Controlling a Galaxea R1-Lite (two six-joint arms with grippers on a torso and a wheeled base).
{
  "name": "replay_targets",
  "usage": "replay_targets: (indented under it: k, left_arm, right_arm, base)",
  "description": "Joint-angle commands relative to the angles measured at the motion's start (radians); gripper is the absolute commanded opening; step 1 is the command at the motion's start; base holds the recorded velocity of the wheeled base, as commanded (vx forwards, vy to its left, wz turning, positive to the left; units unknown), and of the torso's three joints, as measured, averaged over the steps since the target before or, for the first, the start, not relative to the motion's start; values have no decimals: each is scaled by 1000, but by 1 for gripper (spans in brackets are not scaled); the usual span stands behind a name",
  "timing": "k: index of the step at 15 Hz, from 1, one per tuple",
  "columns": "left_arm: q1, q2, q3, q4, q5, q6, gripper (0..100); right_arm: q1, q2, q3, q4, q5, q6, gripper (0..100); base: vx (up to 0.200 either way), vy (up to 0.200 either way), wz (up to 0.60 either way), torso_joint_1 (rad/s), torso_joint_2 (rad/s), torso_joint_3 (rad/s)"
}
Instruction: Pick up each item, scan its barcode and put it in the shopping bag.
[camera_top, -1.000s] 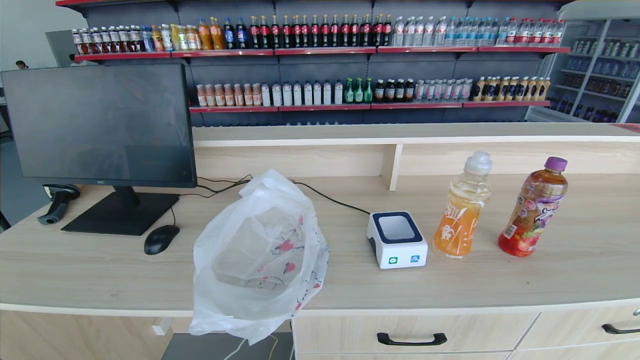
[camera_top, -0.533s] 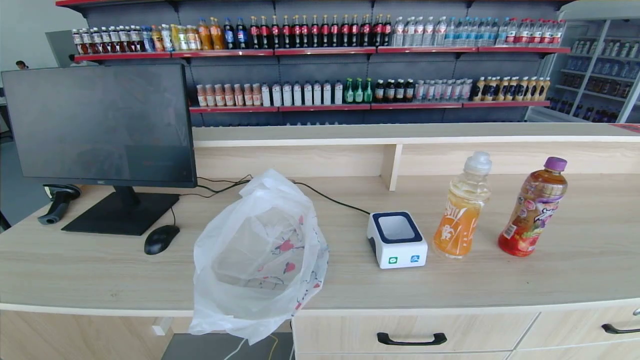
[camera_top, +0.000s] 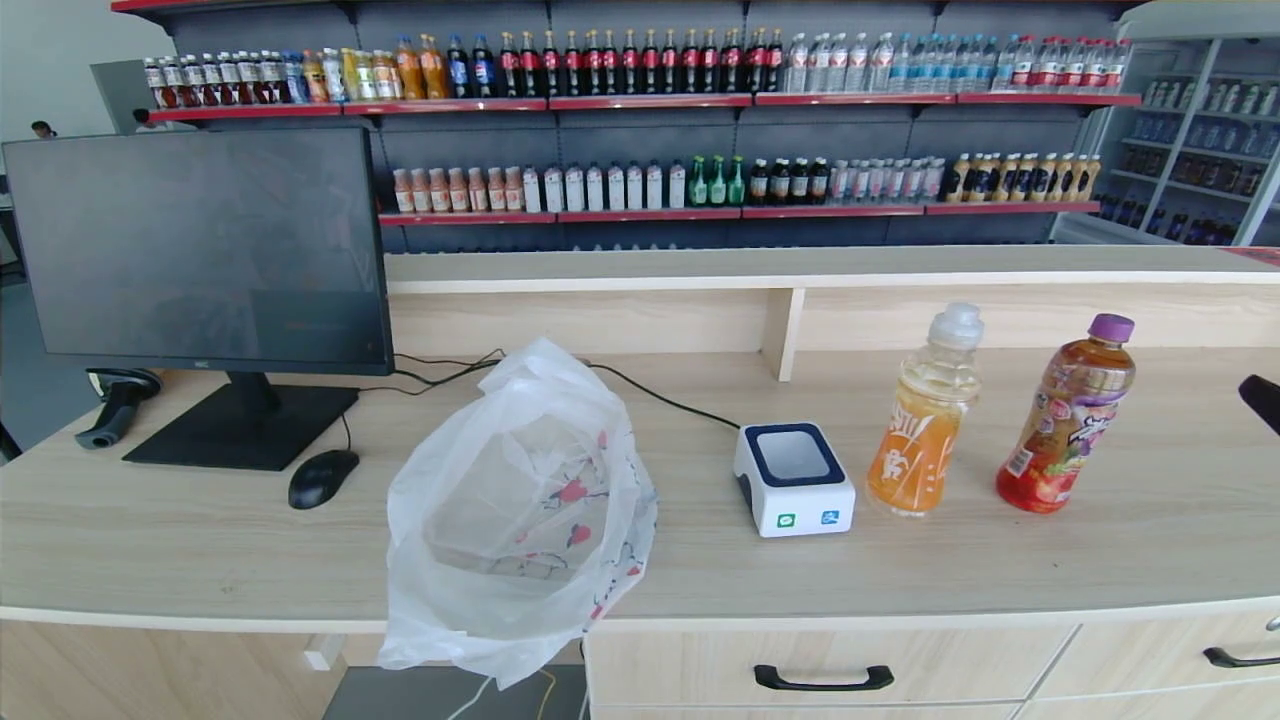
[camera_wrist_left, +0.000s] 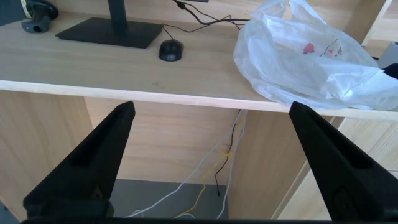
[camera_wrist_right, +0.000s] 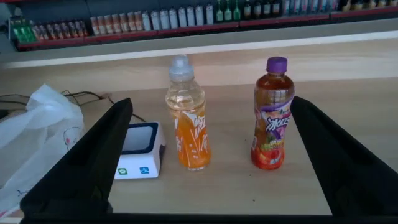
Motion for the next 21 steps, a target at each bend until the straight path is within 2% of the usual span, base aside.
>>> replay_targets:
  k: [1, 3, 6, 10, 14, 21]
  left_arm:
    - [0, 0, 0, 0, 0, -1, 100]
    - [0, 0, 0, 0, 0, -1, 100]
    - [0, 0, 0, 0, 0, -1, 100]
    - [0, 0, 0, 0, 0, -1, 100]
    - [0, 0, 0, 0, 0, -1, 100]
    - [0, 0, 0, 0, 0, -1, 100]
  right_arm:
    - [38, 534, -46, -527, 8, -4, 100]
    - [70, 766, -63, -852, 8, -44, 100]
    - [140, 825, -80, -852, 8, -57, 100]
    - [145, 858, -50, -852, 9, -60, 100]
    - [159, 853, 97, -852, 8, -66, 100]
    - [186, 911, 144, -852, 8, -63, 100]
  base:
    - [0, 0, 0, 0, 0, 0]
    - [0, 0, 0, 0, 0, 0]
    - [0, 0, 0, 0, 0, 0]
    - [0, 0, 0, 0, 0, 0]
    - [0, 0, 0, 0, 0, 0]
    - [0, 0, 0, 0, 0, 0]
